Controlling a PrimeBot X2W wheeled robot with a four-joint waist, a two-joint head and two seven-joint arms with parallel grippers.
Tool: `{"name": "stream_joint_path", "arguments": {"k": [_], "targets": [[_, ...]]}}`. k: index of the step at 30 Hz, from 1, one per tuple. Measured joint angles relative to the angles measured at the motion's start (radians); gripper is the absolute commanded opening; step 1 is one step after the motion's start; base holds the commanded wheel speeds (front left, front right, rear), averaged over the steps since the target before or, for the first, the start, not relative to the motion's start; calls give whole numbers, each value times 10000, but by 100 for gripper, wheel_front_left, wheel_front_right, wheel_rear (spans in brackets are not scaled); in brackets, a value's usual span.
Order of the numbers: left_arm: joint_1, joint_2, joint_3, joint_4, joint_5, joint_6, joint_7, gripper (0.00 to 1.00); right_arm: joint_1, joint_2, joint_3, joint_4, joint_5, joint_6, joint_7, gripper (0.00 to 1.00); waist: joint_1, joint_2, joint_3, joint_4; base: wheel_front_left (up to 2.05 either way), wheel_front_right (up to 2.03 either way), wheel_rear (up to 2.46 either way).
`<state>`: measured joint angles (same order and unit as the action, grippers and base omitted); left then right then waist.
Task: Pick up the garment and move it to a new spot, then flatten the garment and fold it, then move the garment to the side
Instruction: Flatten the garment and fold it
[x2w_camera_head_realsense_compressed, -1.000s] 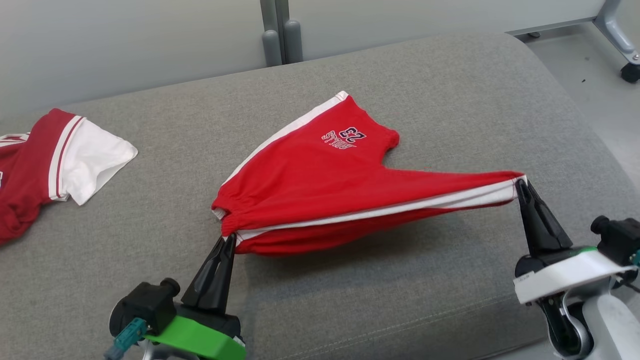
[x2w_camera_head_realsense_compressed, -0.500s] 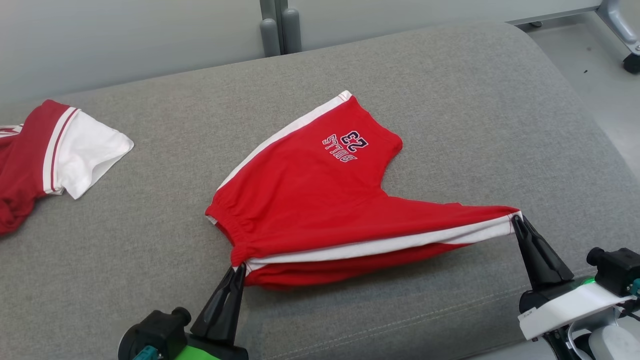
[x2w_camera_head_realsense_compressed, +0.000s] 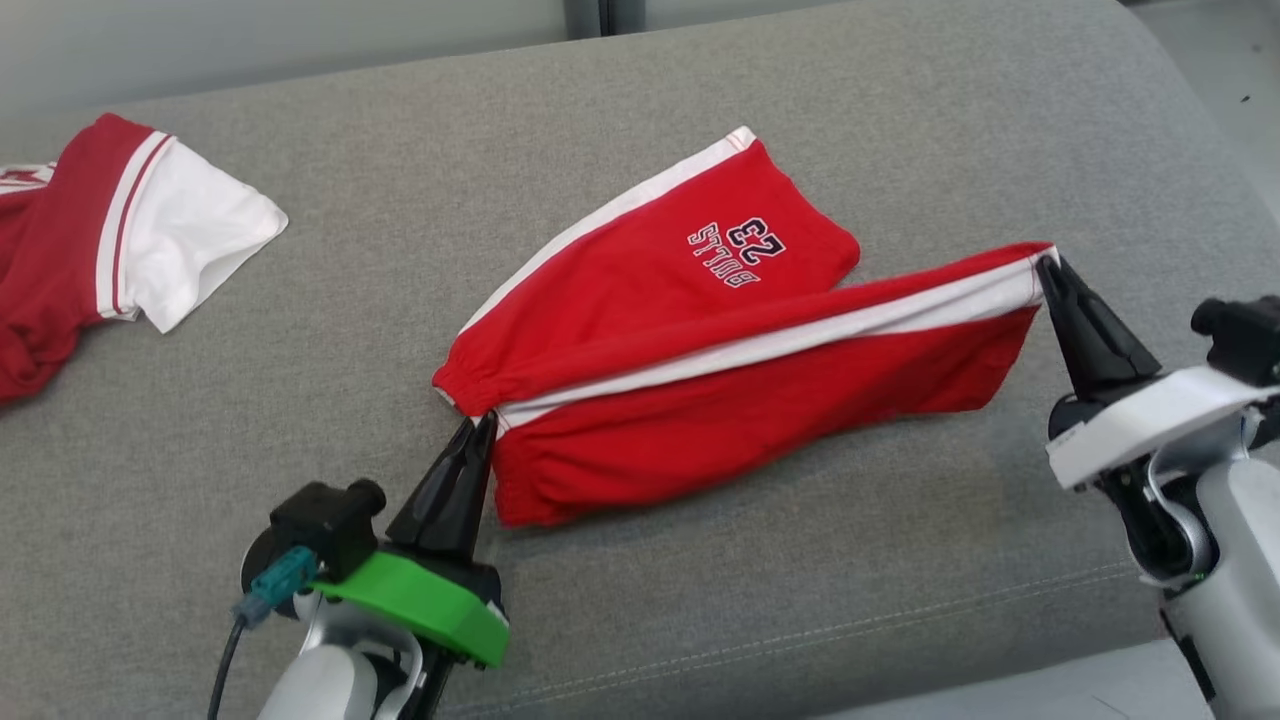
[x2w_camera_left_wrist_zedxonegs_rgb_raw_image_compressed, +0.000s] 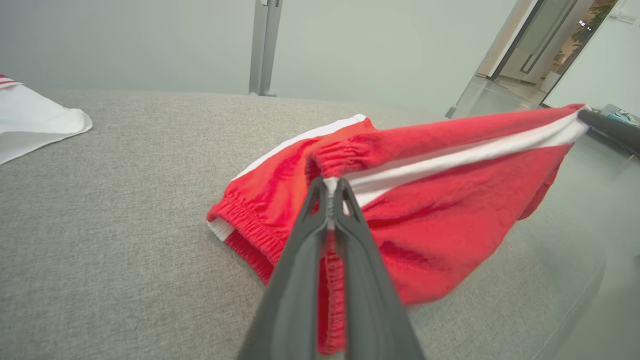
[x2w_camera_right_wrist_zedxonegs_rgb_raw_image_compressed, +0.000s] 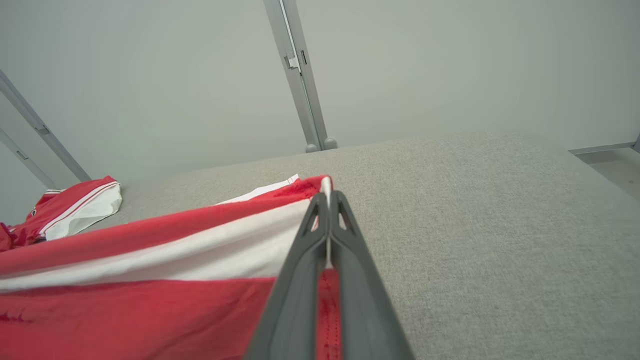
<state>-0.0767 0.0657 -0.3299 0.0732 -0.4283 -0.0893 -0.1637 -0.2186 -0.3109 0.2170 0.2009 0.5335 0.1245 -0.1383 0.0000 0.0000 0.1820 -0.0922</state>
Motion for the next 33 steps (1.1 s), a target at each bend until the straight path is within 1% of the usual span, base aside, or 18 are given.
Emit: {"name": "stream_joint_path", "arguments": {"k": [5,10,11,17,22,29,31,32,33], "targets": [[-1124,-140,63,385,-105,31,274,0,-1522,-295,268,428,119,0,742,0,0,0,539,290,0,0,0],[-2015,-192,65,834,-188,192,489,0,-2926,-552,648,913,151,0,1503,0,0,0,1118,634,0,0,0],[-2015,-192,65,834,-188,192,489,0,-2926,-552,648,913,151,0,1503,0,0,0,1118,634,0,0,0],[-2903,-245,-165,1390,-449,286,587,0,-4111,-769,1064,1699,242,0,2236,0,0,0,1787,1135,0,0,0],[-3541,-293,-370,1705,-537,385,566,0,-4962,-880,1356,2293,311,0,2606,0,0,0,2286,1579,0,0,0],[-4079,-320,-913,2119,-1243,566,407,0,-5860,-968,1916,3062,313,0,2894,0,0,0,2851,2119,0,0,0],[-4234,-326,-1058,2259,-1356,629,249,20,-6042,-953,2142,3404,316,-2,2890,0,0,0,3013,2281,0,0,0],[-4290,-326,-1116,2293,-1421,633,196,27,-6102,-951,2211,3492,316,-2,2888,0,1,0,3052,2319,0,0,0],[-4343,-328,-1175,2324,-1480,639,130,31,-6171,-953,2261,3565,324,-2,2880,0,1,0,3081,2348,0,0,0]]}}
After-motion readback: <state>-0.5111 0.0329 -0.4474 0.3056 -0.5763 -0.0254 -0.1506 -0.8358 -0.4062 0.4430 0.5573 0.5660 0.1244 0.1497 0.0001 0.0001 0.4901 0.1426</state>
